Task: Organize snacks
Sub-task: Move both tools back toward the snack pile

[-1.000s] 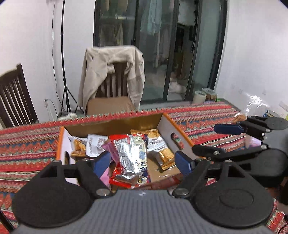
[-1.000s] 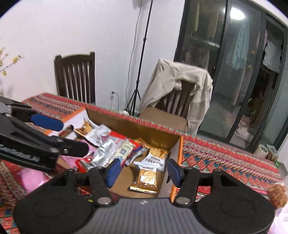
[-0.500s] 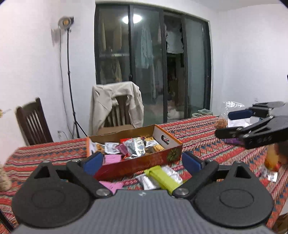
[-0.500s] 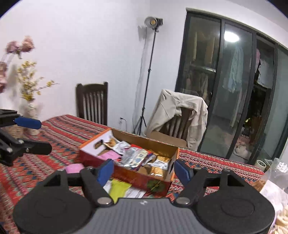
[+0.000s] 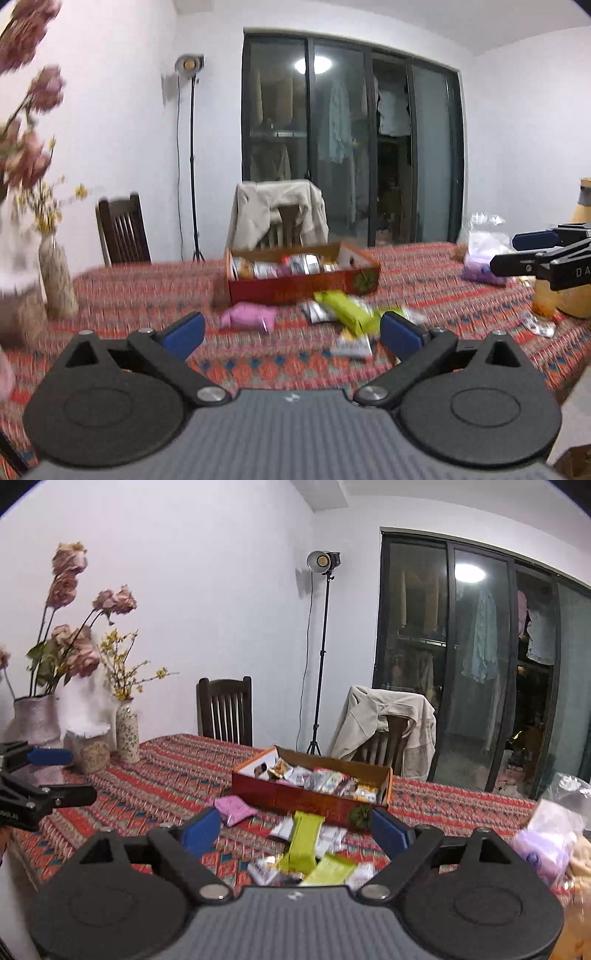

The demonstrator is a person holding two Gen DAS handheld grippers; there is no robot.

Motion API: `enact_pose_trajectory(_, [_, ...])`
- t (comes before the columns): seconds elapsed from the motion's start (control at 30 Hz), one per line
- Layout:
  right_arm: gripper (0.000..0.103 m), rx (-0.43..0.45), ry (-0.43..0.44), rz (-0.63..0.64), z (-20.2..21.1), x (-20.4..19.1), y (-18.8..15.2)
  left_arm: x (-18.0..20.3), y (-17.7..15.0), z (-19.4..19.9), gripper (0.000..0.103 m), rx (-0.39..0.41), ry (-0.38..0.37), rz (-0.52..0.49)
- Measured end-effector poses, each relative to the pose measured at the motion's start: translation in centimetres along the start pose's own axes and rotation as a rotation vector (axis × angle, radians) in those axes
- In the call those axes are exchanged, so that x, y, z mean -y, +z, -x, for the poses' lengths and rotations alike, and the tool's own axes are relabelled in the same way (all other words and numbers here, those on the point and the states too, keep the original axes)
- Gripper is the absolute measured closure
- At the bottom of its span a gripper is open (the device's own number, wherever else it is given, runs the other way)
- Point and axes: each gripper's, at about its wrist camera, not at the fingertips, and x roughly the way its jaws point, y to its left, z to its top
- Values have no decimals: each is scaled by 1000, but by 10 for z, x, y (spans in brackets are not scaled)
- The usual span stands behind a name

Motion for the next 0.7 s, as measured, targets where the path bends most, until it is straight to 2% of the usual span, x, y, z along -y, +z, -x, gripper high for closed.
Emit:
enact_pose_trajectory(0.13, [14, -17, -4, -44, 15, -10, -30, -7, -26, 6, 0, -70, 28, 49])
enact_pose_trajectory(0.27, [14, -76, 17, -99, 17, -16, -63, -20, -43, 4, 0, -138, 51, 114])
enact_pose_trajectory(0.4, [15, -147, -15, -71, 11, -25, -87, -30, -50, 3, 0, -170, 57, 156])
enact_pose_trajectory(0.53, [14, -174, -13, -85, 10, -23, -99, -32, -51, 1, 0, -183, 66, 166])
enact_pose_trajectory(0.7, [14, -173, -10, -98, 2, -18, -96, -34, -48, -14, 0, -198, 67, 171])
